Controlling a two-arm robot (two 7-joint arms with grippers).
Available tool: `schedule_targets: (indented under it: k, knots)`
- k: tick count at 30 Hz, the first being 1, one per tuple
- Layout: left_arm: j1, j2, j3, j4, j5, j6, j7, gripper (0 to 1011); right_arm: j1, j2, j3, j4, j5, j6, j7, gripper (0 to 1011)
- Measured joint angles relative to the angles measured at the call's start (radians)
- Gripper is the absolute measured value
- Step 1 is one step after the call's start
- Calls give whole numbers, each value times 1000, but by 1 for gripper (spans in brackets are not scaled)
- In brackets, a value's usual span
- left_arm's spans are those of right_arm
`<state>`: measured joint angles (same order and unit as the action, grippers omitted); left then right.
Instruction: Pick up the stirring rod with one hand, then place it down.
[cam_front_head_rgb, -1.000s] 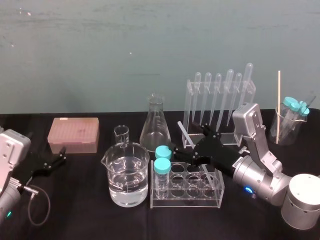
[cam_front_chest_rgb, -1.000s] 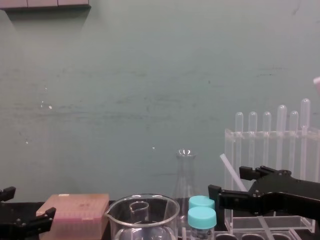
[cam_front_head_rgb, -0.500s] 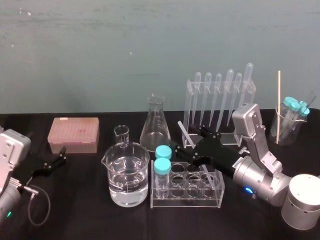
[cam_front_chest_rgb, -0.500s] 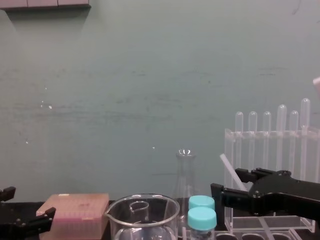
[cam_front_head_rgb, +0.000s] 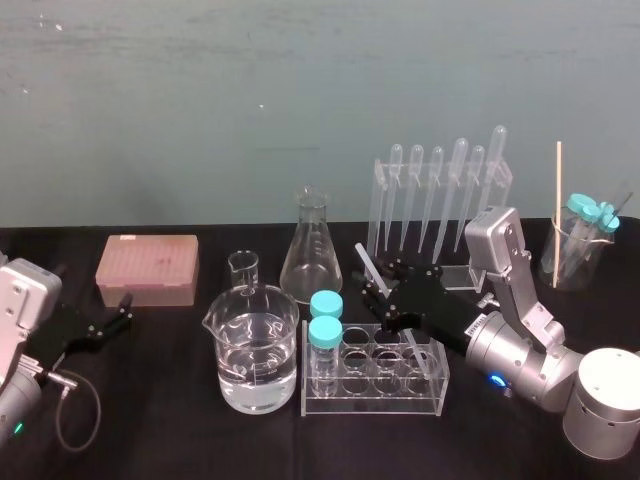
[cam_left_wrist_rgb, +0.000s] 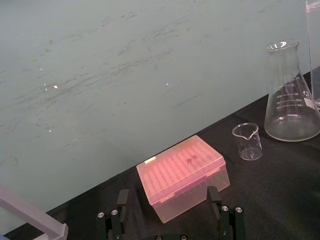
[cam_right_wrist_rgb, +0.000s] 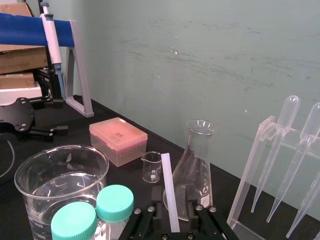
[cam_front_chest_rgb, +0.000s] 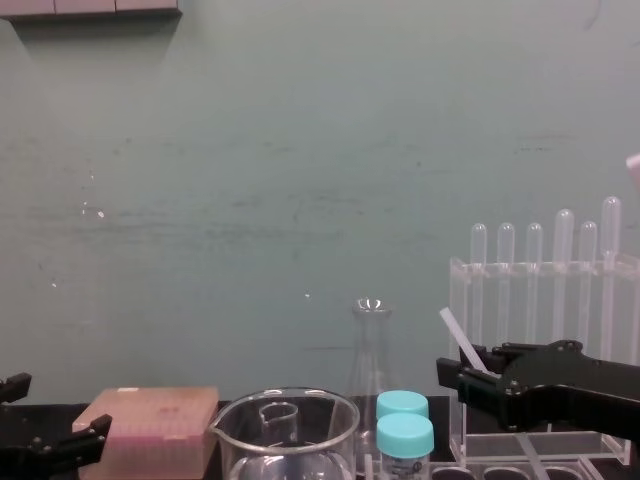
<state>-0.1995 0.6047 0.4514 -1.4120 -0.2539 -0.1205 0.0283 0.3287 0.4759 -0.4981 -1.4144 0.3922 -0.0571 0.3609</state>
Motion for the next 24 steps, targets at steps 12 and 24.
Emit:
schedule_targets:
  k: [12,24]
  knots:
    - [0,0,0,0,0,0,0,1000,0,0,0,0,0,0,-1,67]
    - [0,0,0,0,0,0,0,1000,0,0,0,0,0,0,-1,67]
